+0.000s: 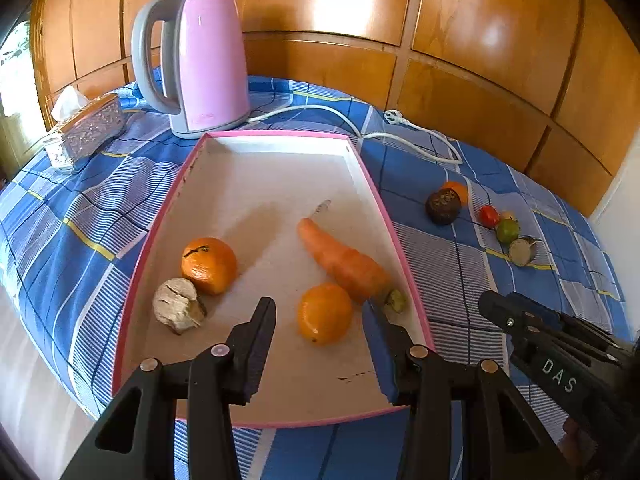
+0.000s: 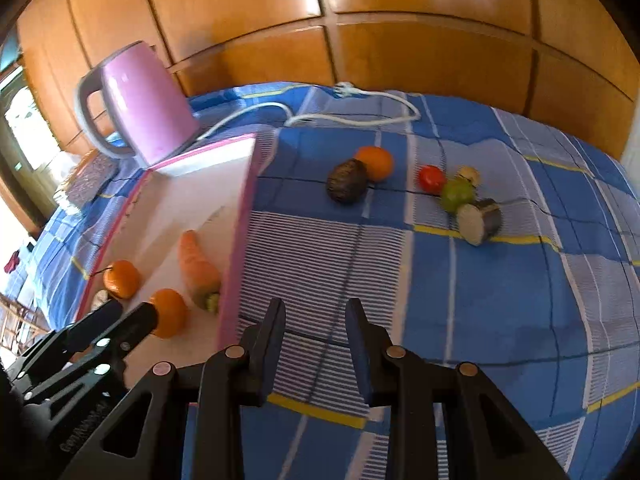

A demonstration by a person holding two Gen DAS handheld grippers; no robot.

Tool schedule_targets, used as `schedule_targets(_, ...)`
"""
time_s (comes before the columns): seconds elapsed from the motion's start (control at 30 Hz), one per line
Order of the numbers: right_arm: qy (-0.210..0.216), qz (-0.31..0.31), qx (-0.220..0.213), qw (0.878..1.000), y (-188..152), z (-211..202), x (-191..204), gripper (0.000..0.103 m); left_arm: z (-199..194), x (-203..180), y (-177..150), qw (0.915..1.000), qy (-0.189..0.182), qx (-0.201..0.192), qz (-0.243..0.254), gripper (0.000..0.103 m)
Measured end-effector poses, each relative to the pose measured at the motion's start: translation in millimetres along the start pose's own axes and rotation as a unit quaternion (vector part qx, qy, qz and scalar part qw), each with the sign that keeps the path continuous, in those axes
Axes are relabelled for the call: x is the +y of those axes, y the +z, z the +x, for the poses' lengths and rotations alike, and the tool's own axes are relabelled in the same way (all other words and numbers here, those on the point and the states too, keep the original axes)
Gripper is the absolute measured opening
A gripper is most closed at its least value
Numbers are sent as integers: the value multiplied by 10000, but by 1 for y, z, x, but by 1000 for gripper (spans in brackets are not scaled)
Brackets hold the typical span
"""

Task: Organize fruits
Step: 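Withdraw both tools from the tray toward the dark brown produce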

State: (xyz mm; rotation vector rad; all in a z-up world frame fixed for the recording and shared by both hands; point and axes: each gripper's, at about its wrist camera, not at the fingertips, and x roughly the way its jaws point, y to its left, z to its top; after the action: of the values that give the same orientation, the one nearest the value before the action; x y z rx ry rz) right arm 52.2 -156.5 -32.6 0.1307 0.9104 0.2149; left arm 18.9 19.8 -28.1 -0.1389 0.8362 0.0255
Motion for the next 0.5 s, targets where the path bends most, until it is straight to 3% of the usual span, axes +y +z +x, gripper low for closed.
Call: schedule_targets(0.5,-472,665,53,9967,-6,1,-59,31,7,-24,3,9994,-217,55,264,46)
